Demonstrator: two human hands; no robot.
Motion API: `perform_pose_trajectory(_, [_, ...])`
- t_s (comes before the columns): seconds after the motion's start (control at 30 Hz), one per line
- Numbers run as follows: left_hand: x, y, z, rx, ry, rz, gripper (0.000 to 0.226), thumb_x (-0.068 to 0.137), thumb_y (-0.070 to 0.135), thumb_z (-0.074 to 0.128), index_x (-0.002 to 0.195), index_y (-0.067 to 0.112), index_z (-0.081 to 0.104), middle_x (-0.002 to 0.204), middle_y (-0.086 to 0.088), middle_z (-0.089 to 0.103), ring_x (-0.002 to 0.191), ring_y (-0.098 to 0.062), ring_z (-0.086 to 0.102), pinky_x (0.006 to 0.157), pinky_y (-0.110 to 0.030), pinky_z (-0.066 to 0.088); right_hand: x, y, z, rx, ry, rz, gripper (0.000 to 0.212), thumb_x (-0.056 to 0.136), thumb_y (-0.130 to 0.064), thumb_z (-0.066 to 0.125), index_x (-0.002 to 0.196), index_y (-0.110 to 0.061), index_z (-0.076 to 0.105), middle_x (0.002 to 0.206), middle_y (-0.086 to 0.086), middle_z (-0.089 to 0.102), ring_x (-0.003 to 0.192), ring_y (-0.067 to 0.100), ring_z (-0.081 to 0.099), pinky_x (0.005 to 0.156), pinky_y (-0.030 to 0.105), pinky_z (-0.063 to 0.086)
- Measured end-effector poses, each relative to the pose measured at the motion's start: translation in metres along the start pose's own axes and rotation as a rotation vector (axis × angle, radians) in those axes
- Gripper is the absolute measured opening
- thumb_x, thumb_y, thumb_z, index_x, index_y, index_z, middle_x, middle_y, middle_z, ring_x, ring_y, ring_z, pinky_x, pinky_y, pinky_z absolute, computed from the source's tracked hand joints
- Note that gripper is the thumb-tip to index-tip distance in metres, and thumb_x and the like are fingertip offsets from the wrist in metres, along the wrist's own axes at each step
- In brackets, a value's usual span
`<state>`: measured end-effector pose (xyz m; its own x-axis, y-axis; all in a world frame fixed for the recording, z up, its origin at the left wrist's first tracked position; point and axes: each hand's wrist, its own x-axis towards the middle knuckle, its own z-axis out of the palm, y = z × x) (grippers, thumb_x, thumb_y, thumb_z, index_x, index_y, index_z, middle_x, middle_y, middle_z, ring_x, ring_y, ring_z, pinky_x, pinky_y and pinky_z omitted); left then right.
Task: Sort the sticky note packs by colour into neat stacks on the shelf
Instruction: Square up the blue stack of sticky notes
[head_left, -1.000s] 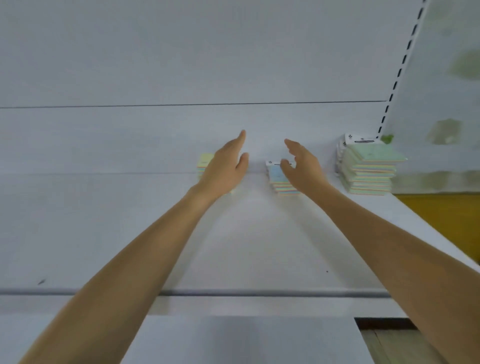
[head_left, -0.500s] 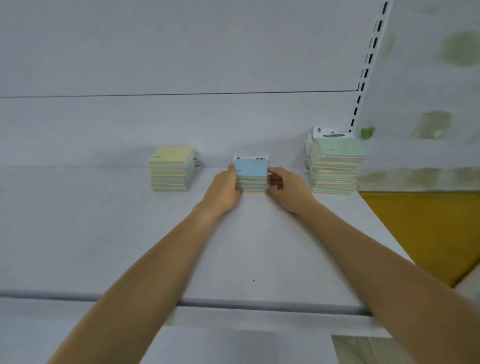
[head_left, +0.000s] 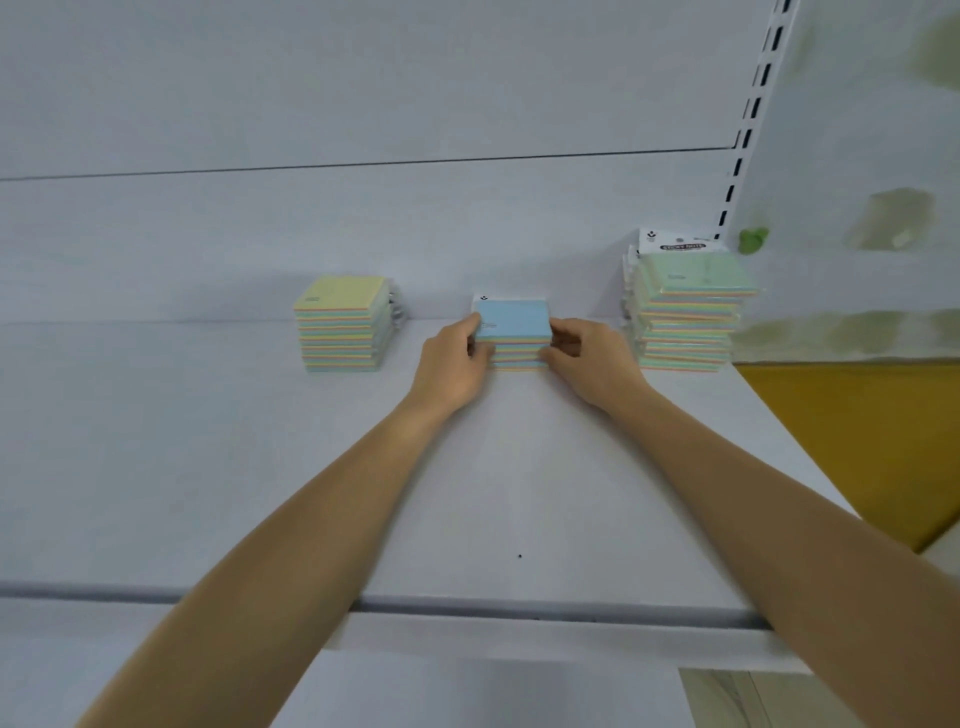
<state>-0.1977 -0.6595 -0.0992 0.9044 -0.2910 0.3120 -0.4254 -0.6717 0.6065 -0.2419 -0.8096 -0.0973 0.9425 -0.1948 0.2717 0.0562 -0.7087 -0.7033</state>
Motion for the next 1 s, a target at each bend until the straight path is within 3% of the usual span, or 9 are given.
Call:
perform_pose_trajectory(0.07, [0.0, -0.001, 0.0, 0.001, -0.007, 0.016, 0.025, 0.09, 0.011, 0.05, 0.111, -0.001, 0.055, 0.107, -0.02, 0.066, 0.101, -0.035, 0.059, 0.079, -0.028, 0.035, 0.0, 0.0, 0.0, 0.015, -0.004, 0.004, 0.028, 0.083, -0.005, 0.055, 0.11, 0.001, 0.062, 0.109, 0.019, 0.069, 0.103, 0.031, 0.064, 0.096, 0.04, 0.045])
perform_pose_trajectory(0.3, [0.0, -0.006, -0.001, 0.001, -0.048, 0.027, 0.048, 0.091, 0.014, 0.052, 0.137, 0.006, 0.041, 0.131, -0.014, 0.058, 0.119, -0.028, 0.057, 0.098, -0.026, 0.039, -0.001, 0.0, 0.0, 0.044, 0.029, 0.044, 0.027, 0.087, -0.013, 0.055, 0.107, 0.002, 0.064, 0.11, 0.018, 0.069, 0.106, 0.03, 0.063, 0.097, 0.038, 0.045])
perform_pose_trajectory(0.53, [-0.002, -0.006, -0.001, 0.01, -0.03, 0.029, 0.049, 0.092, 0.012, 0.05, 0.14, 0.007, 0.037, 0.135, -0.014, 0.054, 0.118, -0.029, 0.055, 0.092, -0.019, 0.033, -0.003, -0.002, 0.0, 0.01, 0.044, 0.032, 0.028, 0.09, -0.016, 0.051, 0.111, -0.003, 0.064, 0.112, 0.012, 0.07, 0.105, 0.024, 0.063, 0.08, 0.021, 0.038])
perform_pose_trajectory(0.7, [-0.002, -0.008, 0.0, -0.003, 0.02, 0.04, 0.046, 0.091, 0.009, 0.053, 0.136, 0.006, 0.044, 0.132, -0.015, 0.057, 0.112, -0.03, 0.059, 0.089, -0.017, 0.033, -0.003, 0.001, 0.0, -0.028, 0.022, -0.015, 0.029, 0.087, -0.012, 0.054, 0.111, 0.001, 0.062, 0.111, 0.015, 0.069, 0.105, 0.026, 0.063, 0.087, 0.026, 0.039])
perform_pose_trajectory(0.83, [-0.005, -0.006, 0.0, -0.031, 0.021, 0.017, 0.051, 0.091, 0.011, 0.053, 0.14, 0.009, 0.038, 0.134, -0.013, 0.055, 0.116, -0.028, 0.058, 0.087, -0.012, 0.033, -0.006, 0.0, 0.0, -0.04, 0.02, -0.012, 0.028, 0.086, -0.014, 0.055, 0.111, -0.003, 0.06, 0.112, 0.013, 0.067, 0.107, 0.026, 0.061, 0.085, 0.026, 0.038])
perform_pose_trajectory(1.0, [-0.01, -0.001, -0.012, -0.047, 0.121, 0.084, 0.054, 0.091, 0.014, 0.053, 0.142, 0.007, 0.033, 0.146, -0.012, 0.042, 0.134, -0.026, 0.043, 0.109, -0.033, 0.034, -0.018, -0.009, -0.004, -0.054, 0.194, -0.12, 0.045, 0.089, -0.017, 0.054, 0.132, -0.006, 0.045, 0.131, 0.012, 0.054, 0.121, 0.025, 0.051, 0.099, 0.026, 0.035])
